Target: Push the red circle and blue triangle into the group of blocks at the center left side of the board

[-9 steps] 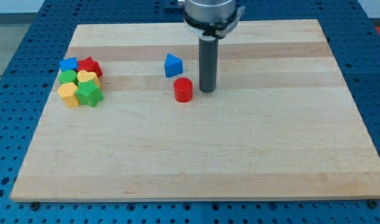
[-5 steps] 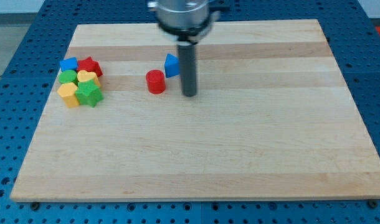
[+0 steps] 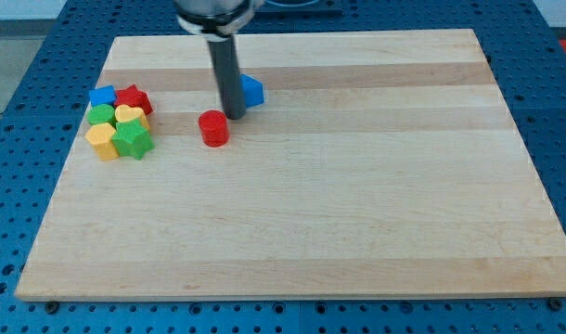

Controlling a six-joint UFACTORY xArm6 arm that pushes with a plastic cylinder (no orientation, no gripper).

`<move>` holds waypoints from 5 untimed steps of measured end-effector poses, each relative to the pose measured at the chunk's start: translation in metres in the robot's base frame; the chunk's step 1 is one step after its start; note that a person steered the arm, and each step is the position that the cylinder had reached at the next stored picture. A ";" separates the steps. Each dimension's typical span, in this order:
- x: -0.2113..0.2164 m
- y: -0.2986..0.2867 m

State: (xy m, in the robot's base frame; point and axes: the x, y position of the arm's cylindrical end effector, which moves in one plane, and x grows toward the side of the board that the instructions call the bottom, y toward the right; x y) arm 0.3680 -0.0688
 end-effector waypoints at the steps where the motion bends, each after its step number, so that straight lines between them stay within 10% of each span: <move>1: 0.009 0.026; 5: 0.029 -0.028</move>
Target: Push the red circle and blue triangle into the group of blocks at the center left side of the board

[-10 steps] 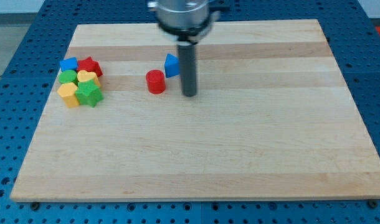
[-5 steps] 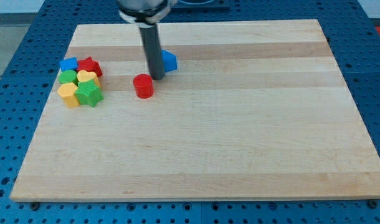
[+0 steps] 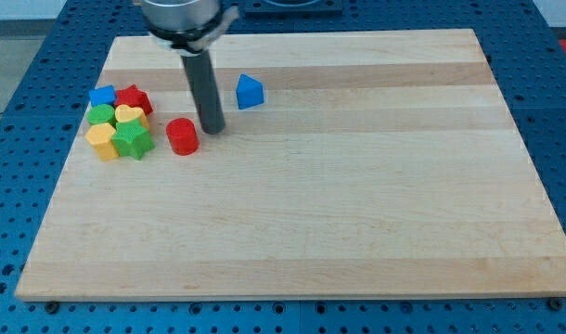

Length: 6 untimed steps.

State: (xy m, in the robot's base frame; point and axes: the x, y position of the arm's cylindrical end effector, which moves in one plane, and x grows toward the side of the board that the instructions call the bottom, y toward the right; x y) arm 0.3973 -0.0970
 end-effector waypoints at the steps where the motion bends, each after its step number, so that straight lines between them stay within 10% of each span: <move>1: 0.026 0.019; 6: 0.028 -0.051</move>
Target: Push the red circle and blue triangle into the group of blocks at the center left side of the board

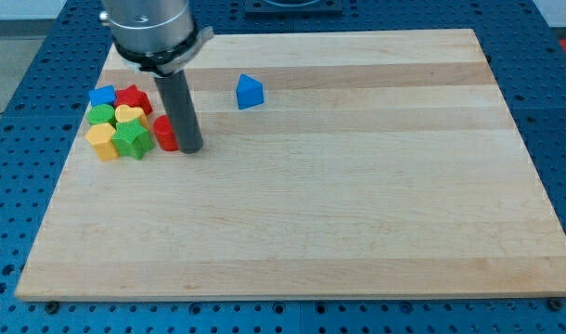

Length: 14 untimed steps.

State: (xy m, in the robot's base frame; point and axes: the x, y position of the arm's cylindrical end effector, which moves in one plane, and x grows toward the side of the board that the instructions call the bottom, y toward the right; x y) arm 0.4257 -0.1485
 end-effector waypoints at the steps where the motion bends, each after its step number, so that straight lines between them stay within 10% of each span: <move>1: -0.001 -0.017; 5: -0.080 0.147; 8: -0.082 0.030; 14: -0.057 -0.019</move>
State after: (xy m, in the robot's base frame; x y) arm 0.3688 -0.1671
